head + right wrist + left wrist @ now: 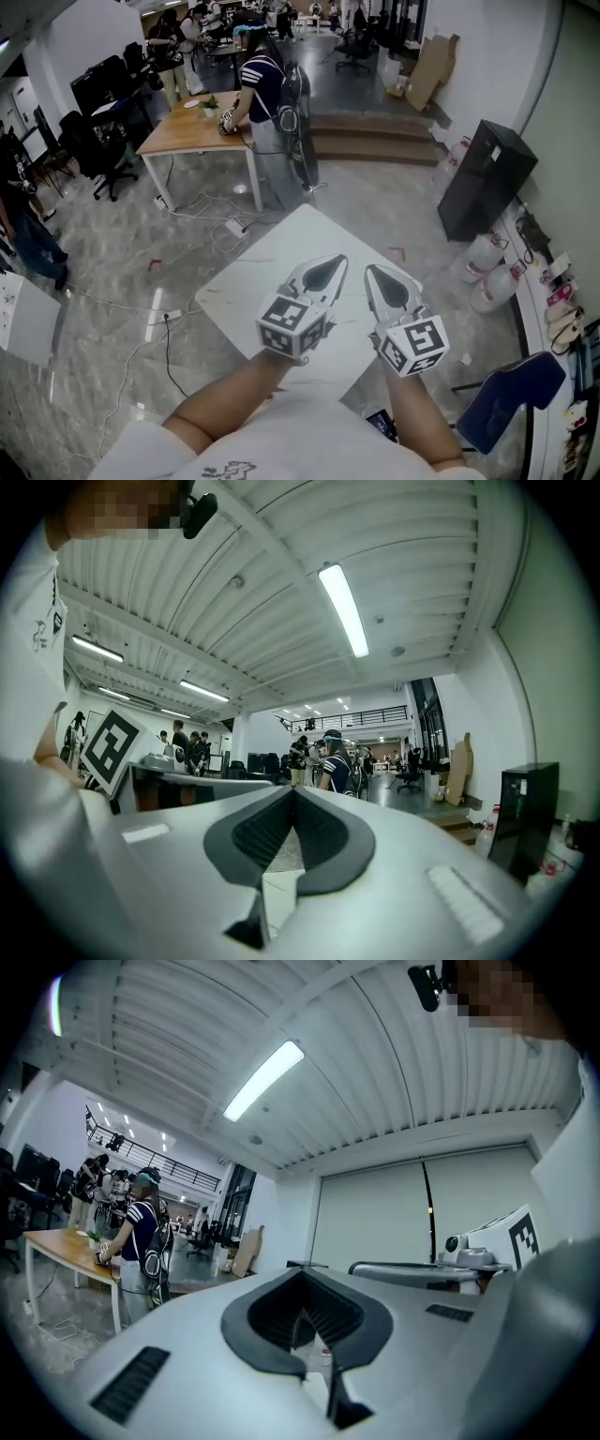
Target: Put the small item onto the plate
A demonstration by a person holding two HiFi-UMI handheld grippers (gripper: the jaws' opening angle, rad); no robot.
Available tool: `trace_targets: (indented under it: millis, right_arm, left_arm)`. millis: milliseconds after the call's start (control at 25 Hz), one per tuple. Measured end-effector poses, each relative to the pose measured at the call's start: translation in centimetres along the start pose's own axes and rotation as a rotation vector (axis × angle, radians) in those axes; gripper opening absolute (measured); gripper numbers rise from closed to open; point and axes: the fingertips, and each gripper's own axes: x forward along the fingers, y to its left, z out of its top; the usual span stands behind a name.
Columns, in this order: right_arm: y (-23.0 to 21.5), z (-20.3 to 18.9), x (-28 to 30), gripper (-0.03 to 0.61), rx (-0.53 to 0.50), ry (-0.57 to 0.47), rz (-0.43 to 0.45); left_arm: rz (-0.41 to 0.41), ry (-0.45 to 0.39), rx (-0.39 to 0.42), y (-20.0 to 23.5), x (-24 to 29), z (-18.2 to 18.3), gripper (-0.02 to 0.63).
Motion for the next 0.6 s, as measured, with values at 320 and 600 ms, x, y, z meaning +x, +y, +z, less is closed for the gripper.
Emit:
trace_targets:
  millis: [320,600]
  right_arm:
    - [-0.27,0.23,0.33,0.002,-0.001,0.001,0.001]
    - [-0.06,-0.1,0.38,0.002,0.001,-0.001,0.001]
  left_arm:
    - [-0.004,0.012,0.003,0.02,0.42,0.17,0.006]
    - [0.0,0.009,0.006,0.46,0.07,-0.2,0.007]
